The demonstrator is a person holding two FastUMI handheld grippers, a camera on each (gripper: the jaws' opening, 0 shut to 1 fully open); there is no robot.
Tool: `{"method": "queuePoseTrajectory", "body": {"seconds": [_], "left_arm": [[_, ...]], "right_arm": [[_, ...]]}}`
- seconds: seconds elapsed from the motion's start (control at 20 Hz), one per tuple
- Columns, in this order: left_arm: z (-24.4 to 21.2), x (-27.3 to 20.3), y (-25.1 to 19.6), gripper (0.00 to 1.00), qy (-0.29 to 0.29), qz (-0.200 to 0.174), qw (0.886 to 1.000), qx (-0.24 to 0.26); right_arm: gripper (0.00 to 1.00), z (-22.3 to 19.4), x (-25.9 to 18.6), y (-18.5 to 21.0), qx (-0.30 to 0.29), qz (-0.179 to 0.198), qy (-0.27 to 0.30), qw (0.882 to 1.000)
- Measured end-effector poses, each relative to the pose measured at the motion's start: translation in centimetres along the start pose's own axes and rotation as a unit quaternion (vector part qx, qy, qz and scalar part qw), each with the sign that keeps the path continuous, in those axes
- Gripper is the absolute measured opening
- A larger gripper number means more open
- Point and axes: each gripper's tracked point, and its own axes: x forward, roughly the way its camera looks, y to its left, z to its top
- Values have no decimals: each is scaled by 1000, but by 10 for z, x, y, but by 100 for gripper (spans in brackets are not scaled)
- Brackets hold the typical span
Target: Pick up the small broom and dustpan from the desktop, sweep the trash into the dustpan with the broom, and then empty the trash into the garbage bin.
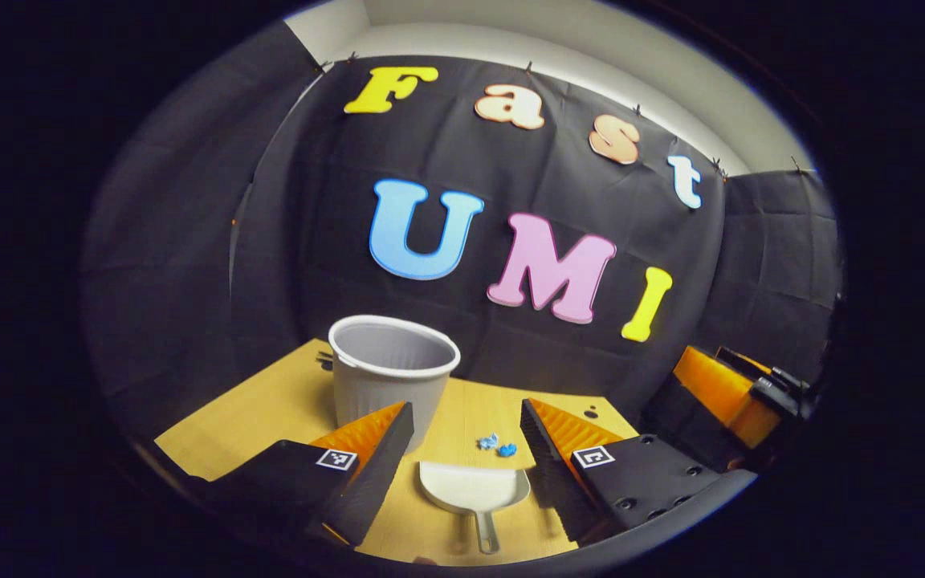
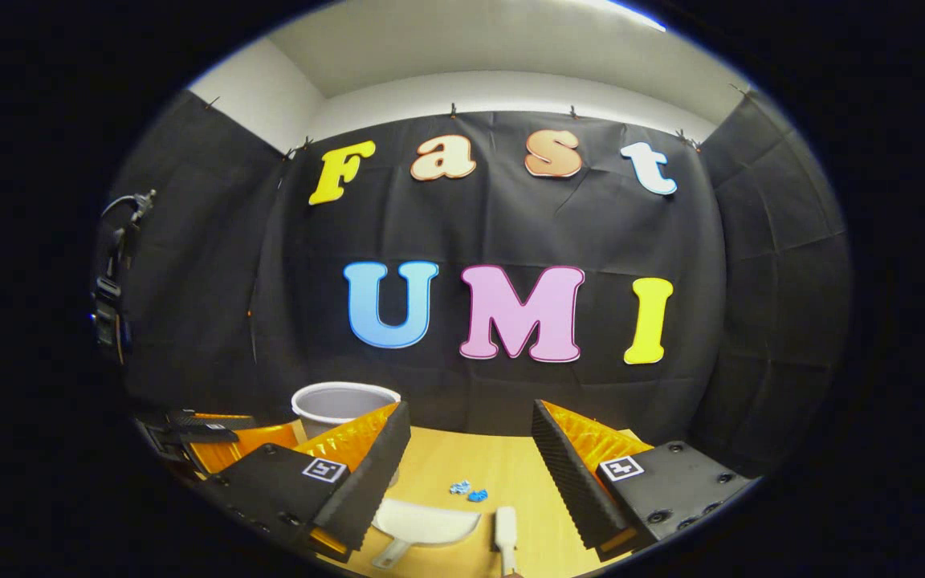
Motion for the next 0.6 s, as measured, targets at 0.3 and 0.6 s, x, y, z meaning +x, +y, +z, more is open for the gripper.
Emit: {"method": "queuePoseTrajectory", "body": {"seconds": [0.3, 0.6], "left_arm": [[-125, 46, -13, 83, 242, 28, 969, 50], [-191, 81, -17, 83, 387, 38, 919, 61]], "right_arm": [[98, -25, -2, -25, -2, 23, 24, 999], [98, -73, -4, -69, 26, 27, 80, 996]]}}
